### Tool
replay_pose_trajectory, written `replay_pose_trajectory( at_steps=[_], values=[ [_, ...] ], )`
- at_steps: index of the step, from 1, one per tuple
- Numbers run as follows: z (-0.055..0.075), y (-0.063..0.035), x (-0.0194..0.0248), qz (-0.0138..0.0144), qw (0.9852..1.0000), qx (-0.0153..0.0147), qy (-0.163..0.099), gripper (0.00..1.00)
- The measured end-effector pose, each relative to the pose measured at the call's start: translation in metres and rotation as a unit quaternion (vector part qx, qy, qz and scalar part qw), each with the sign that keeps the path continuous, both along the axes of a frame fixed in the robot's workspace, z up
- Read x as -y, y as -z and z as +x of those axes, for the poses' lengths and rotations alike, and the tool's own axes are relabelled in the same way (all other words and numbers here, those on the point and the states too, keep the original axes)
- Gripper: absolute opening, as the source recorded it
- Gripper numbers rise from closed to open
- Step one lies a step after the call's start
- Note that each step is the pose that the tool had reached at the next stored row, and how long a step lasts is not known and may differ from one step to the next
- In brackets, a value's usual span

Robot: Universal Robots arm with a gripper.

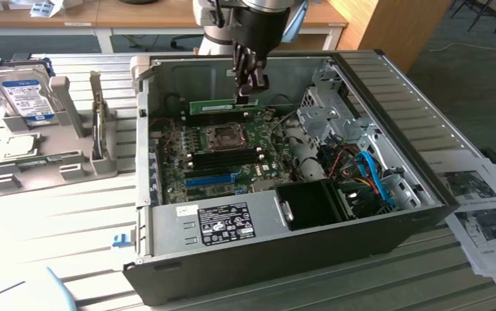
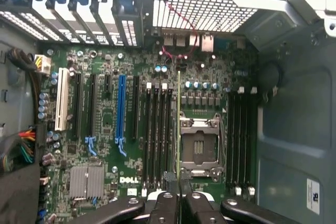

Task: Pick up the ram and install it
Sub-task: 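Pick up the ram and move it above insertion slot, then insert the ram into the slot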

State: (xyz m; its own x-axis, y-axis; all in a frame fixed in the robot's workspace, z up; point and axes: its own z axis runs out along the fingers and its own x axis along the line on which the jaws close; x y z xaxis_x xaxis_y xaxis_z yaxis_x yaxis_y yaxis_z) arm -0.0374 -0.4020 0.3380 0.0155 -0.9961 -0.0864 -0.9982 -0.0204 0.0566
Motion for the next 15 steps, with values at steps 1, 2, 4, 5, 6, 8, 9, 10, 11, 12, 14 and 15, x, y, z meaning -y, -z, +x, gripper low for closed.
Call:
replay_pose_trajectory(
  at_steps=[1,2,4,5,6,8,9,10,11,12,14,15],
  values=[
    [0.0016,0.0,0.0,0.0,1.0,0.0,0.0,0.11],
    [0.0025,0.0,0.0,0.0,1.0,-0.0001,0.0,0.11],
    [0.0027,0.0,0.0,0.0,1.0,-0.0001,0.0,0.11],
    [0.0027,0.0,0.0,0.0,1.0,0.0,0.0,0.11],
    [0.0027,0.0,0.0,0.0,1.0,0.0,0.0,0.11],
    [0.0027,0.0,0.0,0.0,1.0,0.0,0.0,0.11],
    [0.0026,0.0,-0.0003,-0.0003,1.0,0.0,0.0,0.11],
    [0.0027,0.0,-0.0007,-0.0014,1.0,-0.0001,0.0,0.11],
    [0.0027,0.0,-0.0006,-0.0013,1.0,0.0,-0.001,0.11],
    [0.0027,0.0,-0.0006,-0.0014,1.0,0.0,-0.001,0.11],
    [0.0027,0.0,-0.0006,-0.0014,1.0,0.0,-0.001,0.11],
    [0.0027,0.0,-0.0006,-0.0014,1.0,0.0,-0.001,0.11]
  ],
)
